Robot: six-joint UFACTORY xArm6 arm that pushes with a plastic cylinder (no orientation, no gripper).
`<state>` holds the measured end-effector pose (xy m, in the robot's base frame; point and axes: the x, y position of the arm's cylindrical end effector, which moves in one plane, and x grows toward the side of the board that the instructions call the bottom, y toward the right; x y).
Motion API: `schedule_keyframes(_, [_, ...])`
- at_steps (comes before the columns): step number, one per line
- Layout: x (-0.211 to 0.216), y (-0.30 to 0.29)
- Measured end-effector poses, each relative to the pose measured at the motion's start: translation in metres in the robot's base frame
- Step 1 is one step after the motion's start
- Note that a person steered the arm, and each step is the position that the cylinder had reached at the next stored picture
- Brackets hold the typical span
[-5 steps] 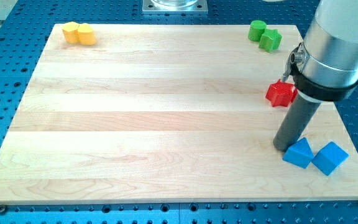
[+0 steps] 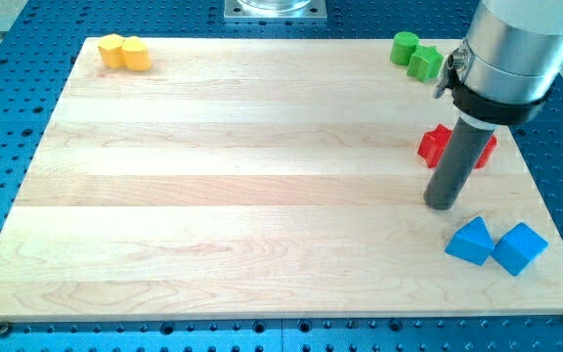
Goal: Nudge the blue triangle
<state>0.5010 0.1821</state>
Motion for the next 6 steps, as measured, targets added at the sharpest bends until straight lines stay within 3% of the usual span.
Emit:
schedule_keyframes(2, [0.023,0.012])
schedule_keyframes(6, [0.017,0.012])
